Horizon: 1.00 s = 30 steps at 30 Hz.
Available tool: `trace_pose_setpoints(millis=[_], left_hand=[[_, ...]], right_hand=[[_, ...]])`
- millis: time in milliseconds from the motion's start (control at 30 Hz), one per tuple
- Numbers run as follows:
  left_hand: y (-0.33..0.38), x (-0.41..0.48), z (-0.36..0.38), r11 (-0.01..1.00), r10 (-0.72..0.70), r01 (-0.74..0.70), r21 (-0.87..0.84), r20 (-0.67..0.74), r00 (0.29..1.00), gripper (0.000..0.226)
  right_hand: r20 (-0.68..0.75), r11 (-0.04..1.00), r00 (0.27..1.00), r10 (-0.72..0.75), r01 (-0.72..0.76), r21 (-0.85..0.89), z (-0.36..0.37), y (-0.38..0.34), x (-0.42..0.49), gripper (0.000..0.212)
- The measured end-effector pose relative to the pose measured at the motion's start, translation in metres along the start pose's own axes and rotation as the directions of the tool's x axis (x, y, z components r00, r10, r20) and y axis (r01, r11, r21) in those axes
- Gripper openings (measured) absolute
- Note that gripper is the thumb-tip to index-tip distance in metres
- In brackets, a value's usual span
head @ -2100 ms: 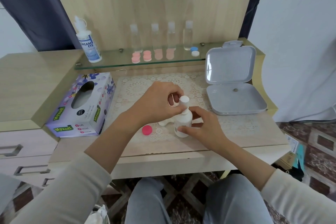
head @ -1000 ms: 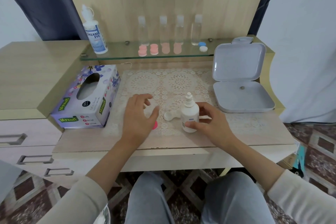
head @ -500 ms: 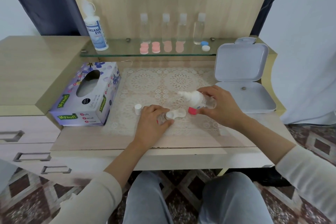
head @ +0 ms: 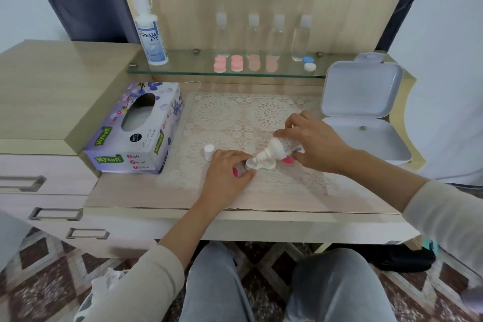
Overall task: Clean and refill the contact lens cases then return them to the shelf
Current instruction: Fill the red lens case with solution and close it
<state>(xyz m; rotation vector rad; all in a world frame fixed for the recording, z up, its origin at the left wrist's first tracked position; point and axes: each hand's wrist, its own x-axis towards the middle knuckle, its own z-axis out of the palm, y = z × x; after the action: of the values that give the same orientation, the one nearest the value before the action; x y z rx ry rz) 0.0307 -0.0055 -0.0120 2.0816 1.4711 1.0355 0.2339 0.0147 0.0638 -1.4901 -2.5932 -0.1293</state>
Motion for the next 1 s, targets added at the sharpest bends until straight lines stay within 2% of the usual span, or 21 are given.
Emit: trace_pose_setpoints(millis=[167,300,500,1000], left_hand=[[0.000,0.000,0.001,1.000,0.011,-0.011,-0.022,-0.009,1.000,0.021],[-0.003,0.001,0.002,1.000,0.010,-0.010,-0.016,-0.006,1.000,0.022],[-0.001,0.000,0.001,1.000,-0.001,0.000,-0.017,-0.016,1.000,0.024],[0.002,-0.002,-0.002,1.000,-0.023,0.022,-0.020,-0.016,1.000,0.025]], right_hand=[[0.056,0.997,0.998,-0.025,0.029,-0.071,-0.009,-0.003,0.008,0.052],[0.002,0.988,0.995,-0.101,0.101,-0.114,-0.012,-0.006,0.012,0.052],[-0.016,0.981,0.991,-0.129,0.125,-0.151,-0.015,-0.009,0.017,0.054],[-0.008,0.980,0.994,-0.110,0.107,-0.165,-0.018,-0.013,0.017,0.051]])
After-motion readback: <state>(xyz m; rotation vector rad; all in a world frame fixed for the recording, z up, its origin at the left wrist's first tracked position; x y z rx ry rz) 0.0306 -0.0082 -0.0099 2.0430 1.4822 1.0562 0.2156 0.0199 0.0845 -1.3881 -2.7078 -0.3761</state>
